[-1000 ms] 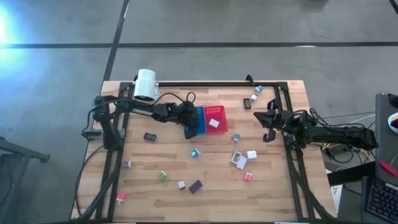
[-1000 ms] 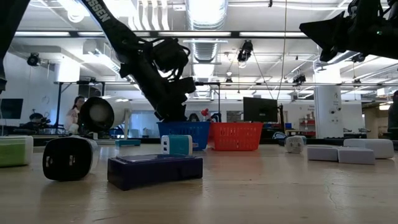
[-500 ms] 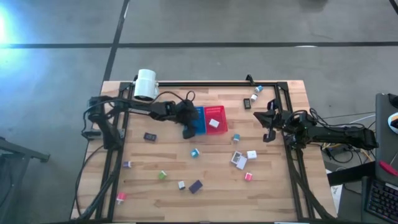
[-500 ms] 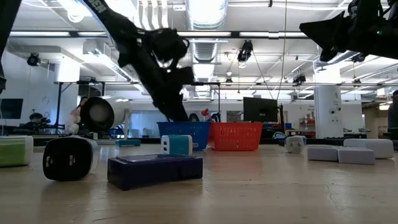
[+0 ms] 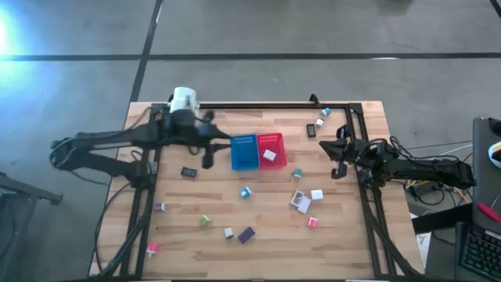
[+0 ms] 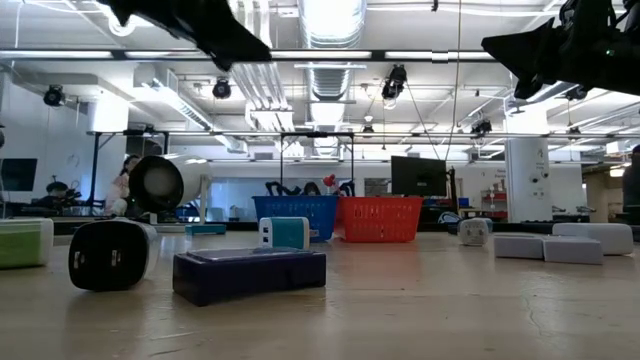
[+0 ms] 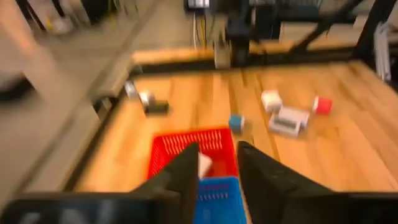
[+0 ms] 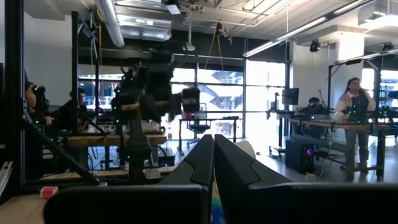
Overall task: Pick & Place Office items
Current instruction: Put the white charger adapter into the red bin
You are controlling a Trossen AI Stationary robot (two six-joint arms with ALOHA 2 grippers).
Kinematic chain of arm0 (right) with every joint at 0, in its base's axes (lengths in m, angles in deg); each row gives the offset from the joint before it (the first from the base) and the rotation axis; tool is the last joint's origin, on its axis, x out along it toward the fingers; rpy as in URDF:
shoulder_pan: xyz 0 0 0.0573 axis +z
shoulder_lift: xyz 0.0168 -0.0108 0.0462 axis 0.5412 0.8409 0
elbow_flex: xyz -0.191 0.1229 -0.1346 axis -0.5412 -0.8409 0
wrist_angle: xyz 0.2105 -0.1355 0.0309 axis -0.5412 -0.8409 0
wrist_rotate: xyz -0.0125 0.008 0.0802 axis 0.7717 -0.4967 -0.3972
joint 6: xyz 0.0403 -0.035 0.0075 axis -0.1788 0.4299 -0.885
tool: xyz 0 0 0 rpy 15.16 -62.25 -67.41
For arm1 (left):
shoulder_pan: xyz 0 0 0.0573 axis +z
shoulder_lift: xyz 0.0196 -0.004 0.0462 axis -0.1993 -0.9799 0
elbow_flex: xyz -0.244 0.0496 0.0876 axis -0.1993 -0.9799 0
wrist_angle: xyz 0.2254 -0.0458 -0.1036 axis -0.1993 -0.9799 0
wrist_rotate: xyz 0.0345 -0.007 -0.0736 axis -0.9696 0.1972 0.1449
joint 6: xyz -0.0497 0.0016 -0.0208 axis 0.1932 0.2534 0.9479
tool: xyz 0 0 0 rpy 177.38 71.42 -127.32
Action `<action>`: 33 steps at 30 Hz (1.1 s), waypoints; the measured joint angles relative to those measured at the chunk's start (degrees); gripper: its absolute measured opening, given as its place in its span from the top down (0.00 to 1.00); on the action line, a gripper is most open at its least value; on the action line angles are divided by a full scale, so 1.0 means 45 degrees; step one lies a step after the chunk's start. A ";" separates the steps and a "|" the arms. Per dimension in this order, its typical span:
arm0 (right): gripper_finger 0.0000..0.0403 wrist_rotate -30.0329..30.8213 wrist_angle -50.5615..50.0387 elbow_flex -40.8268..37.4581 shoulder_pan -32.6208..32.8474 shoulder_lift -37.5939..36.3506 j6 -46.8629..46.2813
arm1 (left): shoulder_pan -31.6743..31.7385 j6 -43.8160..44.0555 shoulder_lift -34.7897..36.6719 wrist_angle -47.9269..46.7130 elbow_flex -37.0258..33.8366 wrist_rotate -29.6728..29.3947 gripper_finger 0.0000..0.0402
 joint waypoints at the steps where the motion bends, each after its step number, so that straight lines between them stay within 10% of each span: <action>1: 0.98 0.0000 0.0000 0.0000 0.0000 0.0000 0.0000 | 0.0000 -0.0089 0.0549 0.0322 -0.0319 -0.0142 0.79; 5: 0.98 0.0000 -0.0002 0.0000 0.0005 0.0010 -0.0159 | 0.0020 0.0062 0.2586 0.1348 -0.1533 -0.1285 0.97; 18: 0.98 0.0028 -0.0046 0.0000 0.0000 0.0024 0.0017 | 0.0166 -0.0271 0.7065 0.5248 -0.6202 -0.2185 0.99; 33: 0.98 0.1025 -0.0012 0.0000 0.0005 0.0122 -0.0010 | 0.1350 -0.0171 0.8413 0.6167 -0.8368 0.0523 1.00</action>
